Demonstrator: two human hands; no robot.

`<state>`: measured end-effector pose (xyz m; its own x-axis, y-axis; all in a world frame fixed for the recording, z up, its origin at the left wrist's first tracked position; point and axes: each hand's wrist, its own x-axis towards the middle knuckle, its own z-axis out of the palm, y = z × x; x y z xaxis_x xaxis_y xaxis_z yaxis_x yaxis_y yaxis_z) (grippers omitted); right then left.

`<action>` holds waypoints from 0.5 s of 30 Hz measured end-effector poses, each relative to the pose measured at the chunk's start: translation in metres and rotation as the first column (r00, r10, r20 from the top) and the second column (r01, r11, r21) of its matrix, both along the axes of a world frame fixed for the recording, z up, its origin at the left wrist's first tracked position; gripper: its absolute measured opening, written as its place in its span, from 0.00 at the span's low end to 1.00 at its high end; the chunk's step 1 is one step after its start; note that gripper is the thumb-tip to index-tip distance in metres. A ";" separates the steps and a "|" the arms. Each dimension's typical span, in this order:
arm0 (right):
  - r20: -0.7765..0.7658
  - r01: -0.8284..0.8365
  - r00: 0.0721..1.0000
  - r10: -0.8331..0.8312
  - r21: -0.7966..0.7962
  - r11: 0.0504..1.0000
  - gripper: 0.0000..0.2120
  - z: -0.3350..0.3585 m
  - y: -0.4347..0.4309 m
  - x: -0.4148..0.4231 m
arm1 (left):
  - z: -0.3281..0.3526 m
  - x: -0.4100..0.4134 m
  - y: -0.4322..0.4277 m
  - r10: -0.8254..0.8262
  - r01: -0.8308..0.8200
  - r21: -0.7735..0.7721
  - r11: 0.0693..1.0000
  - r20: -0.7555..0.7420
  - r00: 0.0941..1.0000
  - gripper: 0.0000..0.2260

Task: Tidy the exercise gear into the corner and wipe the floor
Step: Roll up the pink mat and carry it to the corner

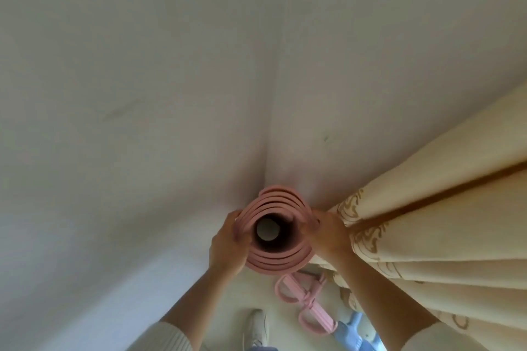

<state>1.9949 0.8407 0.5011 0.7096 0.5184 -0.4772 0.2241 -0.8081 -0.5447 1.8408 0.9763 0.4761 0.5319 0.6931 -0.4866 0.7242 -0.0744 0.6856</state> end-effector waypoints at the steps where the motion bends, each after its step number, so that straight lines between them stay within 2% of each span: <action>1: 0.013 0.004 1.000 -0.004 -0.004 1.000 0.08 -0.006 0.007 0.009 | -0.005 0.010 0.006 -0.017 0.017 0.009 1.000 -0.006 1.000 0.16; 5: 0.040 -0.002 0.999 0.002 0.008 1.000 0.07 -0.027 0.023 0.030 | -0.025 0.034 0.026 -0.054 0.055 0.049 0.997 -0.025 0.998 0.13; 8: -0.001 0.047 0.999 -0.047 0.077 0.996 0.04 -0.044 0.030 0.027 | -0.039 0.040 0.035 -0.018 0.018 -0.030 0.999 0.003 1.000 0.13; 10: -0.045 0.096 0.995 -0.091 0.131 0.987 0.03 -0.052 0.034 0.021 | -0.053 0.042 0.039 0.019 -0.016 -0.082 0.997 0.039 0.999 0.20; 12: -0.047 0.124 0.992 -0.118 0.153 0.980 0.06 -0.057 0.038 0.018 | -0.071 0.043 0.043 -0.005 0.009 -0.102 0.995 0.042 0.999 0.27; 15: -0.061 0.120 0.992 -0.115 0.097 0.988 0.10 -0.061 0.042 0.018 | -0.057 0.049 0.042 -0.044 0.041 -0.117 0.992 -0.024 0.999 0.30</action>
